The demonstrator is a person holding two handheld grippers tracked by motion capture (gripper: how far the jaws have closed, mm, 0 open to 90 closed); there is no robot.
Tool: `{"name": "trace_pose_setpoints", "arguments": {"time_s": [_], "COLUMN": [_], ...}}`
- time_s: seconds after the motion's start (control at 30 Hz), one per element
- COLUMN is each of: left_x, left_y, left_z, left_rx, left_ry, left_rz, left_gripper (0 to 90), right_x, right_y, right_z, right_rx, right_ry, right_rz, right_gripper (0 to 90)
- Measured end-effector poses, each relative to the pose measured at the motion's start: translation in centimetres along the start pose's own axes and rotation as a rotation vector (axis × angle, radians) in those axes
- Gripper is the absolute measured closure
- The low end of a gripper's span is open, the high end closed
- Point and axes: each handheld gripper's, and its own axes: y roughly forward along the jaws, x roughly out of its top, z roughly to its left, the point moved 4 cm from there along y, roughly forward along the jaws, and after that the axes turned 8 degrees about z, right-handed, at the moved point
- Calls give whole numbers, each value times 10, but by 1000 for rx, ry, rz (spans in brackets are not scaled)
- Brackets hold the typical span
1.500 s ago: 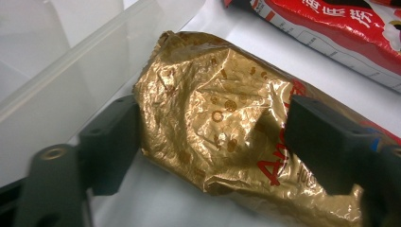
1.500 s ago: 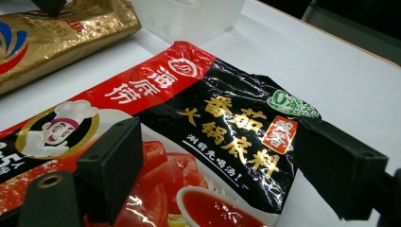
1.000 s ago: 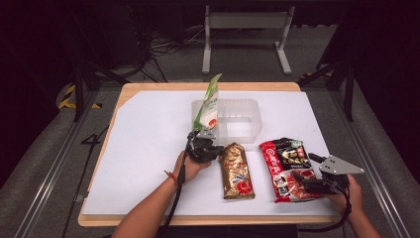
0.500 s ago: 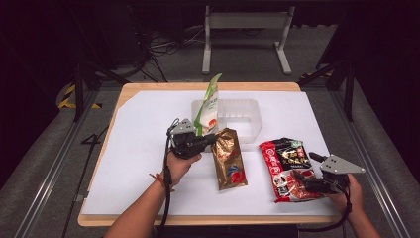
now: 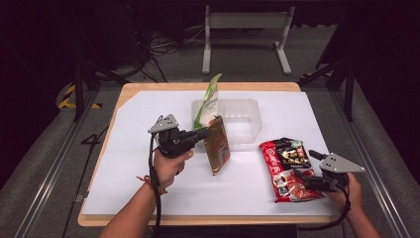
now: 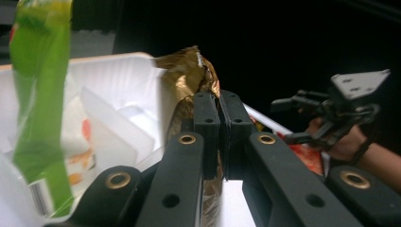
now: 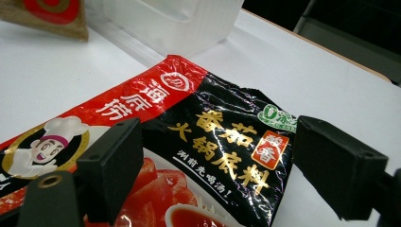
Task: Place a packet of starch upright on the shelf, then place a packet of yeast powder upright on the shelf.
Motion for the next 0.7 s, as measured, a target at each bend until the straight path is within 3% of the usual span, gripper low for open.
{"name": "trace_pose_setpoints", "arguments": {"time_s": [0.2, 0.57, 0.7], "left_x": [3, 7, 13], "left_y": [-2, 0, 0], "left_z": [-8, -8, -15], "left_rx": [-5, -8, 0], "left_ry": [8, -4, 13], "left_rz": [-21, -58, -70], "left_gripper": [878, 878, 878], "right_x": [0, -1, -2], "right_y": [0, -3, -5], "right_z": [-1, -1, -1], "right_rx": [-1, -4, -2], "right_ry": [1, 4, 0], "right_rz": [-4, -11, -14], "right_gripper": [178, 178, 179]}}
